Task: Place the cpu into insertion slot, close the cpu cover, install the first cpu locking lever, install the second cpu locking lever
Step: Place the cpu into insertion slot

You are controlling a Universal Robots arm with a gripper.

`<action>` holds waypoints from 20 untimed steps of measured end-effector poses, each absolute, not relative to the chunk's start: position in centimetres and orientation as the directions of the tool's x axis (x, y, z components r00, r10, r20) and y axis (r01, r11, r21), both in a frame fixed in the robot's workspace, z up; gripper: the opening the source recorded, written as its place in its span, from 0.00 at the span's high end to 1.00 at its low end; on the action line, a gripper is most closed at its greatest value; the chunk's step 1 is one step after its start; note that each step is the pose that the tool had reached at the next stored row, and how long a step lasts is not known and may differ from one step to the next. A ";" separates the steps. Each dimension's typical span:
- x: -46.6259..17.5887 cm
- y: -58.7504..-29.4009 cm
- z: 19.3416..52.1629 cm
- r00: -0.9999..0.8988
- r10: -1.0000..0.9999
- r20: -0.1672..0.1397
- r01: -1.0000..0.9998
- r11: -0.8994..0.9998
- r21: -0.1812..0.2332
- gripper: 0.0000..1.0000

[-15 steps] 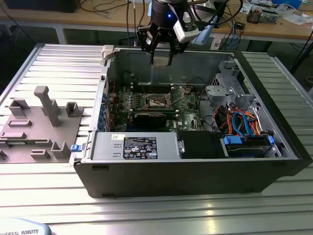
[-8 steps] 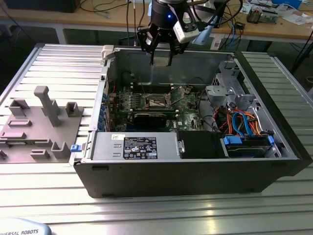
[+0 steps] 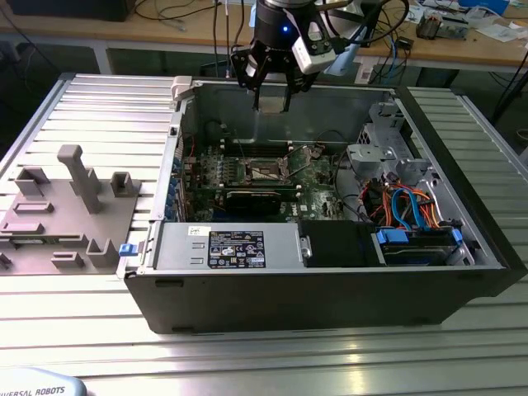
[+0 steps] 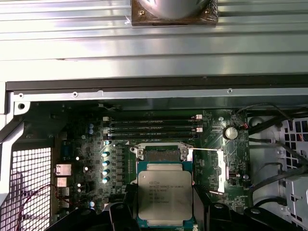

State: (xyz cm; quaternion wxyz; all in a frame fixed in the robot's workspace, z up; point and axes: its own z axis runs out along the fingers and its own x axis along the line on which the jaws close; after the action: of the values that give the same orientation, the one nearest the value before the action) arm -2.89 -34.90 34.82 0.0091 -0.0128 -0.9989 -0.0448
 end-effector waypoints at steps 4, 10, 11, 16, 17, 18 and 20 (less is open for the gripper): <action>-2.9 -34.9 34.8 -1.000 0.025 0.019 0.026 0.996 0.089 0.46; -2.9 -34.9 34.6 -1.000 0.025 0.019 0.026 0.996 0.089 0.46; -2.9 -34.9 34.6 -1.000 0.025 0.019 0.026 0.996 0.089 0.46; -2.9 -34.9 34.5 -1.000 0.025 0.019 0.026 0.996 0.089 0.46; -2.9 -34.9 34.5 -1.000 0.025 0.019 0.026 0.996 0.089 0.46; -2.9 -34.9 34.4 -1.000 0.025 0.019 0.026 0.996 0.089 0.46; -2.9 -34.9 34.4 -1.000 0.025 0.019 0.026 0.996 0.089 0.46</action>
State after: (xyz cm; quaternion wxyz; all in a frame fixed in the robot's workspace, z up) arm -2.89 -34.90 34.42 0.0091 -0.0128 -0.9989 -0.0448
